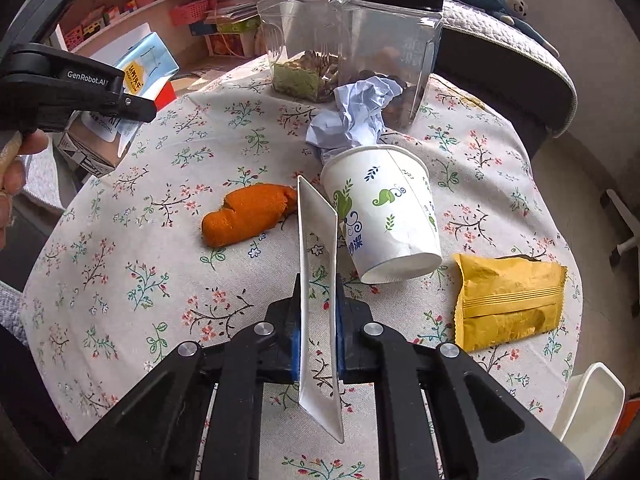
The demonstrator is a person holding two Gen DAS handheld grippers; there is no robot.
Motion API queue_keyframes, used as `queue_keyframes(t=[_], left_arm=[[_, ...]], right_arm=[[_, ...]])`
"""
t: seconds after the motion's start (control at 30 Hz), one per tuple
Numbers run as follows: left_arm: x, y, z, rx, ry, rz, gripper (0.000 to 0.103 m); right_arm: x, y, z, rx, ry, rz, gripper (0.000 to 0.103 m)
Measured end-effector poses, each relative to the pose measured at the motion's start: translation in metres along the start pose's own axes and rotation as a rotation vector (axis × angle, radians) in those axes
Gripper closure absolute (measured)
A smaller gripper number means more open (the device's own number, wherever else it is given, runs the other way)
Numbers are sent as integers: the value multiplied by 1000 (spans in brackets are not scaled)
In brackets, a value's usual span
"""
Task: Collect trash
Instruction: 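Grasp the white cardboard piece with the right tool while the left grasps the blue milk carton, then carry both items to the wastebasket and open the right tool releasing the cardboard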
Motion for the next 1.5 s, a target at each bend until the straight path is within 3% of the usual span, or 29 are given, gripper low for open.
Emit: queue_keyframes(t=[0.23, 0.43, 0.97, 1.13, 1.5], left_arm=[[-17, 9, -40, -105, -40, 52, 72], [-34, 11, -68, -202, -38, 109, 72], [-97, 7, -134, -584, 123, 323, 71], [-122, -1, -140, -631, 117, 361, 71], [-168, -11, -145, -659, 38, 393, 71]], right_arm=[[-12, 39, -59, -161, 21, 139, 92], [-27, 54, -90, -257, -2, 207, 92], [-70, 51, -125, -389, -139, 350, 91], [-81, 51, -133, -421, -181, 360, 91], [-111, 43, -152, -465, -280, 377, 90]])
Point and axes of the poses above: each gripper's, at about its wrist camera, not at the fingertips, and z roughly the way its jaws point, x to its left, y to its top, the point moved 10 cm from there along z, roughly the way its jaws point, and after that the axes turned 9 degrees about -y, right-handed, at the moved point
